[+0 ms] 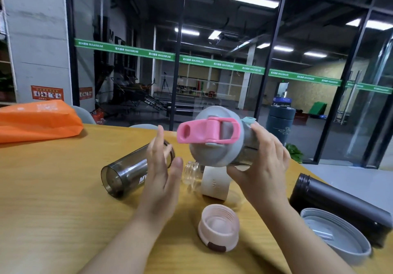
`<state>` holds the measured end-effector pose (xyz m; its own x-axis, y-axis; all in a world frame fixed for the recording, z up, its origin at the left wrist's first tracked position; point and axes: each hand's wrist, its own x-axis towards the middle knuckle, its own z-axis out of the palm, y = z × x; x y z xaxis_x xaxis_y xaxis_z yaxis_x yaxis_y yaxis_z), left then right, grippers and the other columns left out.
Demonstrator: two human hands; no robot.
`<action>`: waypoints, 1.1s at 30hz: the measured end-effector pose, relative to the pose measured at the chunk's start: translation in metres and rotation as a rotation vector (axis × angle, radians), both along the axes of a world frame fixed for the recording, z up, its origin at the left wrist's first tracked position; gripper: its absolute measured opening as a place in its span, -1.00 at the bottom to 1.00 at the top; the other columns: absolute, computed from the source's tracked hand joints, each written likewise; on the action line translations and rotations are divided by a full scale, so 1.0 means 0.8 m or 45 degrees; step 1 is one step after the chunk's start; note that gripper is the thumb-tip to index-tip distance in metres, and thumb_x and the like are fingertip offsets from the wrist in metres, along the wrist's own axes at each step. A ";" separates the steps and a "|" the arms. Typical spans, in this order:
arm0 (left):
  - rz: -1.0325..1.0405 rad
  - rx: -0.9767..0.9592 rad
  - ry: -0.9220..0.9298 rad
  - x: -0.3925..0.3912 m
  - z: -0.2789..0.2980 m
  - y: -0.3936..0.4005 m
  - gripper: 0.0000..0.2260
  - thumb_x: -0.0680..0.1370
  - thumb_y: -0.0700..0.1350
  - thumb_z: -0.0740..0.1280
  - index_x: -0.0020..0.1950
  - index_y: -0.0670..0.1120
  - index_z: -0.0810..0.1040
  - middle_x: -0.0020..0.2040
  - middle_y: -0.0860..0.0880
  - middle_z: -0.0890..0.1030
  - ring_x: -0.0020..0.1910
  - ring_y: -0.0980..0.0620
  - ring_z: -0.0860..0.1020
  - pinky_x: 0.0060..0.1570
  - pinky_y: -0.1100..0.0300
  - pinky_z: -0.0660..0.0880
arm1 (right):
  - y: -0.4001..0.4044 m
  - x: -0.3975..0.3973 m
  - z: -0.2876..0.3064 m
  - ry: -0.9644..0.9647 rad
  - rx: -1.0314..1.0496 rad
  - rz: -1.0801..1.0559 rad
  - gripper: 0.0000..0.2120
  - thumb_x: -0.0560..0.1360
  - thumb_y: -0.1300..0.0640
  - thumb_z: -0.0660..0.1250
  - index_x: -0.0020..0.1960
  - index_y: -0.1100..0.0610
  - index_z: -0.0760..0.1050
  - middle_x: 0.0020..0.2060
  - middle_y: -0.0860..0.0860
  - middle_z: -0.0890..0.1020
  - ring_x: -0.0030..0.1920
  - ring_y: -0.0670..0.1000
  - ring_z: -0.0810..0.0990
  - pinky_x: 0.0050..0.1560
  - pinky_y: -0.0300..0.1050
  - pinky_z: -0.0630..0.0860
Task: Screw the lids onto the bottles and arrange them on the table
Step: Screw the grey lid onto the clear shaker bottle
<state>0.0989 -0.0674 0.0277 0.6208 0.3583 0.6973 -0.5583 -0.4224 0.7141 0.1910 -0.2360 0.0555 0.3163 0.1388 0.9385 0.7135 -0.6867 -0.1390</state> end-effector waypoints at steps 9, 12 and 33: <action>0.285 0.094 0.372 0.030 -0.023 0.006 -0.34 0.49 0.31 0.01 0.55 0.08 0.06 0.51 0.09 0.14 0.49 0.14 0.05 0.49 0.00 0.09 | 0.018 0.006 0.076 0.176 0.113 0.332 -0.16 0.19 0.08 0.59 0.32 -0.04 0.19 0.18 0.04 0.37 0.14 0.00 0.41 0.02 0.12 0.54; 0.316 0.057 0.426 0.036 -0.027 0.010 -0.42 0.56 0.15 0.12 0.54 0.00 0.11 0.50 0.05 0.16 0.49 0.12 0.06 0.43 0.14 0.01 | 0.051 0.015 0.107 0.454 0.172 0.524 -0.26 0.17 0.04 0.58 0.22 -0.06 0.25 0.13 -0.03 0.48 0.14 -0.03 0.49 0.11 0.05 0.55; 0.307 0.118 0.636 0.050 -0.038 0.010 -0.56 0.63 0.01 0.13 0.50 0.03 0.16 0.46 0.05 0.21 0.48 0.08 0.10 0.41 0.15 0.09 | 0.173 0.139 0.048 1.476 0.077 0.356 -0.02 0.03 -0.12 0.65 0.34 0.12 0.35 0.24 0.07 0.53 0.25 0.14 0.49 0.24 0.11 0.50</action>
<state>0.1387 -0.0591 -0.0027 0.7916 0.4826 0.3748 -0.0415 -0.5696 0.8209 0.3022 -0.0979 0.0935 0.9453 0.3029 0.1210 0.2652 -0.4979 -0.8257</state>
